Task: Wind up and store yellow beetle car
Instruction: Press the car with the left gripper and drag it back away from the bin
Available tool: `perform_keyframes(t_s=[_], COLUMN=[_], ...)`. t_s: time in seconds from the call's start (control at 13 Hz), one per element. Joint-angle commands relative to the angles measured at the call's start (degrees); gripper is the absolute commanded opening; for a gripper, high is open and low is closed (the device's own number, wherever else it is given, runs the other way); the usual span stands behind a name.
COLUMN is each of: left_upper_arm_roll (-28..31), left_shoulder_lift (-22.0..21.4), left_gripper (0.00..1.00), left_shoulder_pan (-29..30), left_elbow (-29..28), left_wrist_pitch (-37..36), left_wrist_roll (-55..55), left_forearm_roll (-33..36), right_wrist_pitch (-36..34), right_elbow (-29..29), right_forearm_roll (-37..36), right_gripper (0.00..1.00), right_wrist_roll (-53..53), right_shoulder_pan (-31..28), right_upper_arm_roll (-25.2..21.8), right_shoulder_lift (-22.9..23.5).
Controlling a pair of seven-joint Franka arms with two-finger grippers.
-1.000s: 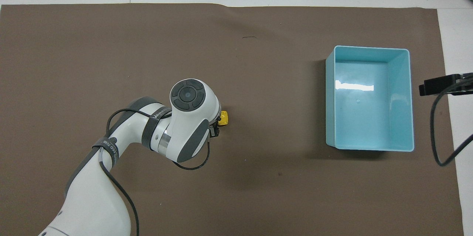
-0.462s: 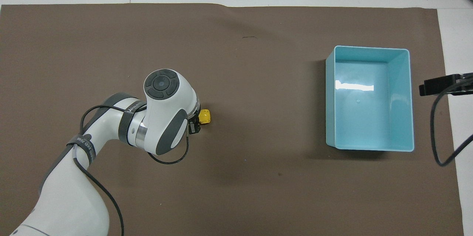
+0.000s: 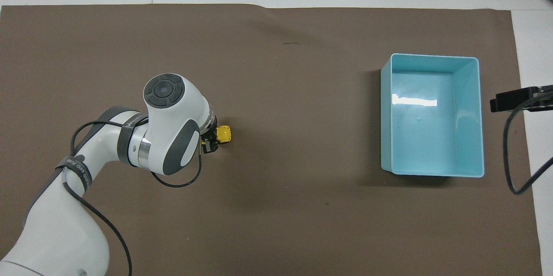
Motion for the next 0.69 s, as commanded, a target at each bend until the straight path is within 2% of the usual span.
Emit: perform_keyframes(t_s=[0.0, 0.54, 0.62], left_upper_arm_roll=[0.73, 0.73, 0.73], left_shoulder_lift=[1.94, 0.18, 0.18], left_gripper=[0.0, 0.0, 0.04], left_shoulder_pan=[2.28, 4.83, 4.83], left_elbow=[-1.42, -2.74, -2.74], left_wrist_pitch=[3.04, 2.34, 2.25], left_wrist_roll=[3.01, 4.69, 4.6], left_forearm_roll=[0.95, 0.95, 0.95], right_wrist_pitch=[-0.25, -0.16, -0.25], right_elbow=[-0.26, -0.26, -0.26], right_forearm_roll=[0.76, 0.76, 0.76], right_gripper=[1.0, 1.0, 1.0], right_wrist_roll=[1.04, 1.04, 1.04], right_shoulder_pan=[-0.32, -0.32, -0.32], right_upper_arm_roll=[0.0, 0.08, 0.08], right_shoulder_lift=[-0.56, -0.56, -0.56])
